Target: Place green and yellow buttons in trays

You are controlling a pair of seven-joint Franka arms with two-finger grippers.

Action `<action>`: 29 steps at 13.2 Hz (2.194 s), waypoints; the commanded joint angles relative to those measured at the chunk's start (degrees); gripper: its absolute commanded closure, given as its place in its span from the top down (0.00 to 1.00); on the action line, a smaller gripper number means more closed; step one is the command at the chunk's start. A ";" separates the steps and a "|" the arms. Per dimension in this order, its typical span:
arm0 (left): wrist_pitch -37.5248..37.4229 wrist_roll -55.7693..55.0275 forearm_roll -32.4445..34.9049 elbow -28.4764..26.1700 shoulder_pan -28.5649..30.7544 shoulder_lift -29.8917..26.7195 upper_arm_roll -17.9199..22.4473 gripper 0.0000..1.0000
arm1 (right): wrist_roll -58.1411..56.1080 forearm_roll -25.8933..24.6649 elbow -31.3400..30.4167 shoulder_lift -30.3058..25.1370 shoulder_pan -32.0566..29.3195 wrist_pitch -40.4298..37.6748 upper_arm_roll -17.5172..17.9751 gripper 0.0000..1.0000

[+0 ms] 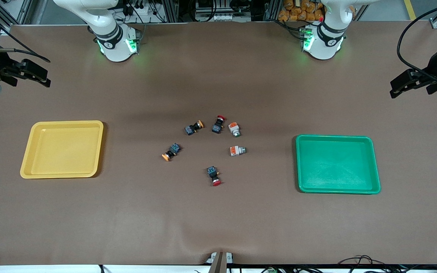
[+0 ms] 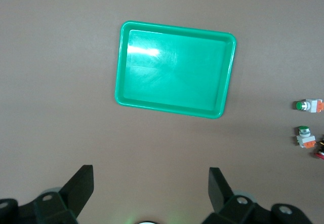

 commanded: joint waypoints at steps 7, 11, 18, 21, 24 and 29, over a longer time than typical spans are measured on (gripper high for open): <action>-1.66 0.78 0.75 0.66 0.46 -1.33 -0.01 1.00 | -0.61 0.98 -0.48 -0.58 -0.42 -0.07 -0.09 1.00; -0.87 0.78 0.40 0.83 0.64 -0.89 0.16 1.00 | -0.53 0.98 -0.48 -0.58 -0.51 -0.07 -0.09 1.00; -0.60 1.13 0.40 0.92 0.55 -1.24 0.08 1.00 | -0.53 0.98 -0.48 -0.49 -0.42 -0.07 -0.17 1.00; -0.51 1.21 1.02 0.92 0.64 -0.89 0.08 1.00 | -0.53 0.98 -0.40 -0.32 -0.42 -0.07 -0.17 1.00; -0.51 1.13 1.11 0.92 0.20 -0.28 -0.19 1.00 | -0.53 0.89 -0.05 0.56 -0.42 -0.07 -0.17 1.00; 1.33 0.08 0.84 1.01 -3.13 5.61 -0.98 1.00 | -0.61 0.89 0.04 0.65 -0.59 -0.07 -0.17 1.00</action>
